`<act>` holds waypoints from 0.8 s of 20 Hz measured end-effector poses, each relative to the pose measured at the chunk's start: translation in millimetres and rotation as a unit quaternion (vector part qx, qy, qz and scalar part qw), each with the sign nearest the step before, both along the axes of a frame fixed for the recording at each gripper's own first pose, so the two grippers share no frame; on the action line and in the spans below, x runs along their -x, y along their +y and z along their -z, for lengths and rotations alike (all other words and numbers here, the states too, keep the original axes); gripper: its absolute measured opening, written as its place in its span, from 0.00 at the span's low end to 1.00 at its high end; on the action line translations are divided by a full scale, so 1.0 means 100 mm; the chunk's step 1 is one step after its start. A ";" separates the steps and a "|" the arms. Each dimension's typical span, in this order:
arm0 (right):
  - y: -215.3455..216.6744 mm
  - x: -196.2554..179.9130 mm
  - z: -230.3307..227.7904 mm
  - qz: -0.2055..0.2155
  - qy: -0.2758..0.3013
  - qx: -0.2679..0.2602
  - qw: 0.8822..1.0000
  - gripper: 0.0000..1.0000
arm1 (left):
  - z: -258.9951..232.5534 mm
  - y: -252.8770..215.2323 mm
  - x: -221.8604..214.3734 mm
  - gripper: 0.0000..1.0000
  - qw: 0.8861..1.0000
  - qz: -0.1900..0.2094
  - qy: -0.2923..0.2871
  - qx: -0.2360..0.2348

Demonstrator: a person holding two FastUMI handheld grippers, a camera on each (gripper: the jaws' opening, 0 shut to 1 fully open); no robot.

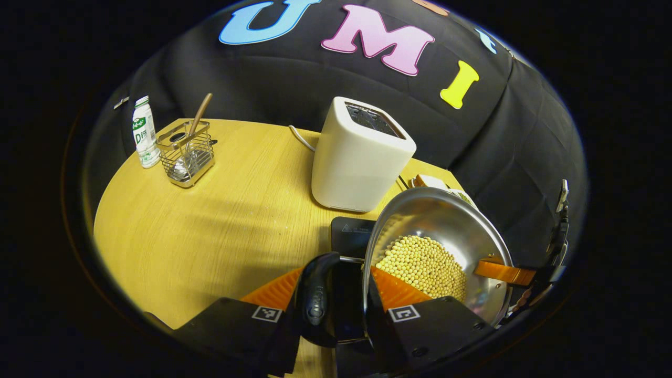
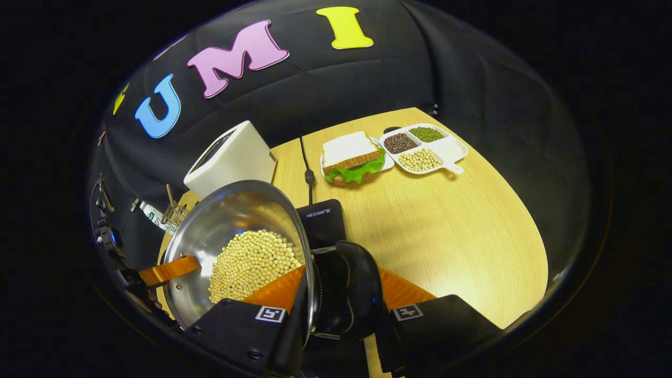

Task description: First push the handle of the pot to place it horizontally, then grasp the pot with both hands and set it on the induction cooktop.

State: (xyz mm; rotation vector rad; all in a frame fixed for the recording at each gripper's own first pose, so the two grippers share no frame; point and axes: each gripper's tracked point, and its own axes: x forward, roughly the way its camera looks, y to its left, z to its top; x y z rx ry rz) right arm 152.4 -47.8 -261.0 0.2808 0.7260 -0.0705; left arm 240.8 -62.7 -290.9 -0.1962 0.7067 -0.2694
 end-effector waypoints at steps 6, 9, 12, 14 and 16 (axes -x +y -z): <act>0.01 -0.02 0.01 -0.005 -0.006 -0.002 1.000 0.60 | 0.01 0.00 0.00 0.59 1.000 -0.001 0.006 0.000; 0.01 -0.03 0.01 -0.007 -0.010 -0.005 1.000 0.55 | 0.01 0.00 0.03 0.60 1.000 -0.005 0.014 0.000; -0.01 -0.03 -0.03 -0.010 -0.022 0.006 1.000 0.63 | -0.01 0.02 0.04 0.61 1.000 -0.014 0.014 -0.010; -0.04 0.00 -0.13 -0.010 -0.039 0.017 0.999 0.75 | -0.08 0.09 0.04 0.69 0.999 -0.021 0.003 -0.041; -0.06 0.08 -0.25 -0.006 -0.055 0.023 0.998 1.00 | -0.19 0.21 0.04 0.96 0.997 -0.037 -0.016 -0.068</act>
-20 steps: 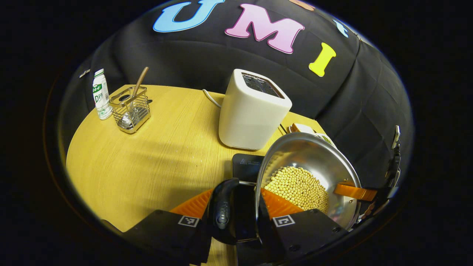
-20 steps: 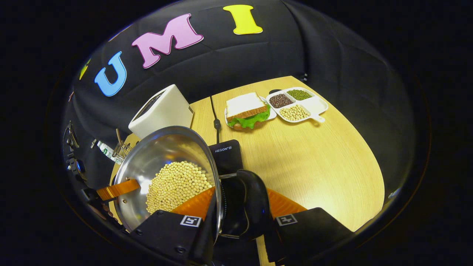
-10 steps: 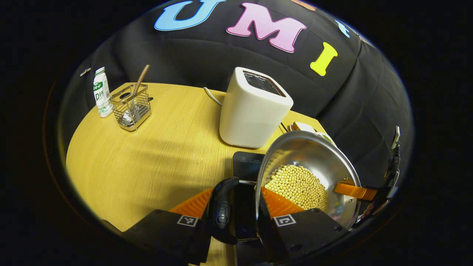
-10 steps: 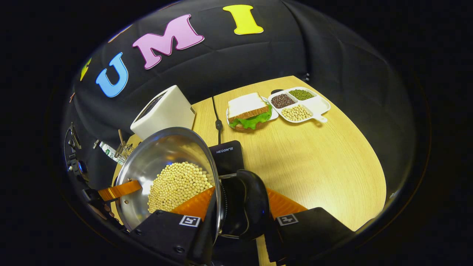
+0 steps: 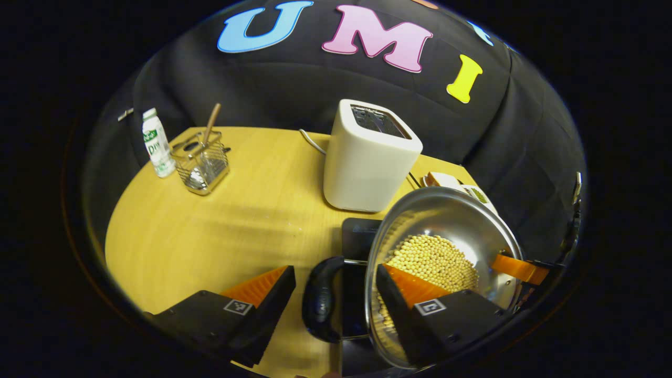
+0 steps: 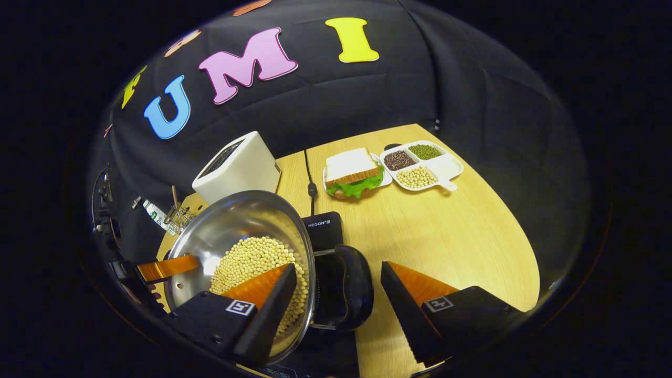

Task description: First push the handle of the pot to place it horizontally, then grasp the pot with both hands and set it on the induction cooktop.

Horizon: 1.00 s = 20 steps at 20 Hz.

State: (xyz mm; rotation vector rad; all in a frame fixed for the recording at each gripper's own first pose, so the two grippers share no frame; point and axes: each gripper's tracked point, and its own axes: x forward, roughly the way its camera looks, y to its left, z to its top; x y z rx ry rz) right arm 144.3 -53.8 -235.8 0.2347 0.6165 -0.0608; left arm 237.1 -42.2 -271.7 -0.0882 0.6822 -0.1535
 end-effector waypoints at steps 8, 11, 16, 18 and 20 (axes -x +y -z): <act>-0.10 0.56 -0.96 0.019 -0.103 0.087 0.991 0.99 | -1.24 0.15 0.71 0.95 0.993 0.002 -0.118 -0.020; -0.08 0.81 -1.42 0.026 -0.147 0.109 0.983 0.99 | -1.74 0.33 1.03 0.95 0.984 -0.014 -0.174 -0.026; -0.03 1.22 -1.94 0.043 -0.222 0.136 0.965 0.99 | -2.20 0.59 1.65 0.95 0.967 -0.036 -0.252 -0.017; 0.06 1.41 -1.99 0.048 -0.240 0.137 0.960 0.99 | -2.26 0.71 1.90 0.95 0.959 -0.045 -0.279 -0.016; 0.14 1.62 -2.07 0.049 -0.263 0.140 0.953 0.99 | -2.32 0.82 2.16 0.95 0.952 -0.055 -0.300 -0.012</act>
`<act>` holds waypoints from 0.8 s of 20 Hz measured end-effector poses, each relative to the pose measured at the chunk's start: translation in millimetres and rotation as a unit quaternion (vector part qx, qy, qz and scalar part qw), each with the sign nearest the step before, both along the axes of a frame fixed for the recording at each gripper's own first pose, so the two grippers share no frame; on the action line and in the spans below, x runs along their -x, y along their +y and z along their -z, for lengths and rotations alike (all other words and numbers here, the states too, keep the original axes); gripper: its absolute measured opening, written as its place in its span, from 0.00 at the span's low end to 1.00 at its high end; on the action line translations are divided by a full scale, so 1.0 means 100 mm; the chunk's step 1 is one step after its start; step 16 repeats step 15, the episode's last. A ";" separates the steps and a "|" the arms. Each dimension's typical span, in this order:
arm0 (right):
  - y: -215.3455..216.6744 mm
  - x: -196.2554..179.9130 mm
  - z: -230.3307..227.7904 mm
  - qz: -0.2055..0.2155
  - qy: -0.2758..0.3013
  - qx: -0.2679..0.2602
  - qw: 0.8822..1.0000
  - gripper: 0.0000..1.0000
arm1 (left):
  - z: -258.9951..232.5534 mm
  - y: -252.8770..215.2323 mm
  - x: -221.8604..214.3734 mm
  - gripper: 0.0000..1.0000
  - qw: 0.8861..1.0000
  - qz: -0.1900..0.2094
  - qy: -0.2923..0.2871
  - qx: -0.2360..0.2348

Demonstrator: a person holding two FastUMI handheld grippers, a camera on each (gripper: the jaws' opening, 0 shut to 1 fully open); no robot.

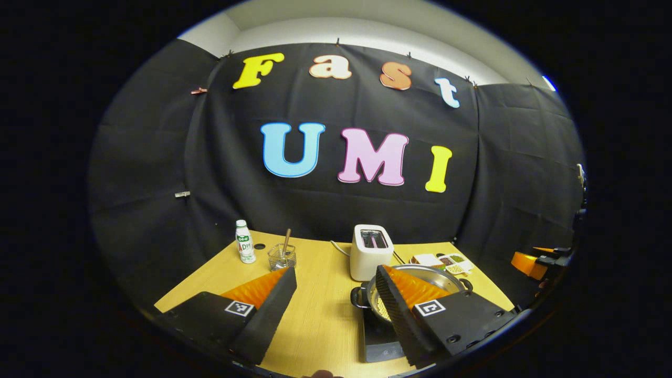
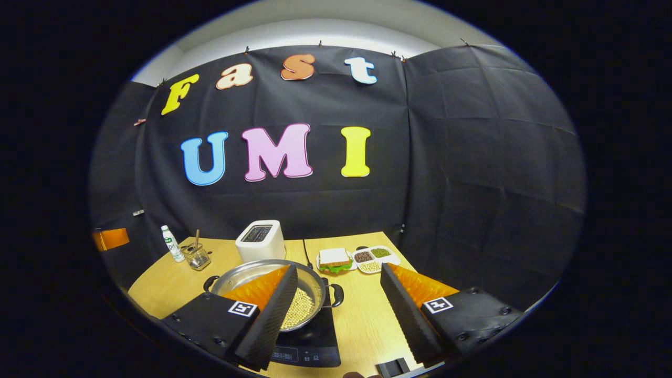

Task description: First push the handle of the pot to place it horizontally, then grasp the pot with both hands and set it on the induction cooktop.

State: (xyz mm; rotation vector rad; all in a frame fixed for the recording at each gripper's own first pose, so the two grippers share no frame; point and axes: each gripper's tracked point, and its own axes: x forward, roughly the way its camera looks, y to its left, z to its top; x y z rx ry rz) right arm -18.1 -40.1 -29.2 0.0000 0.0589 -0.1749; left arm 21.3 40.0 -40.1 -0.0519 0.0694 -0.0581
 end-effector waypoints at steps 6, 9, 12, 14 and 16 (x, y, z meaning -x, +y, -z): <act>0.05 0.45 -0.10 0.014 -0.041 0.007 0.999 0.98 | -0.11 0.28 0.54 0.95 0.998 -0.031 -0.043 -0.030; 0.03 0.61 -0.10 0.027 -0.054 -0.015 0.998 0.99 | -0.13 0.24 0.70 0.95 0.997 -0.020 -0.062 -0.034; -0.03 0.76 -0.01 0.041 -0.052 -0.008 0.998 0.98 | -0.07 0.14 0.75 0.95 0.998 -0.010 -0.058 -0.026; -0.03 0.81 0.00 0.045 -0.054 -0.001 0.998 0.98 | -0.02 0.08 0.74 0.95 0.998 -0.007 -0.054 -0.030; -0.03 0.82 0.01 0.048 -0.054 0.002 0.997 0.98 | 0.04 -0.04 0.74 0.95 0.998 0.009 -0.049 -0.025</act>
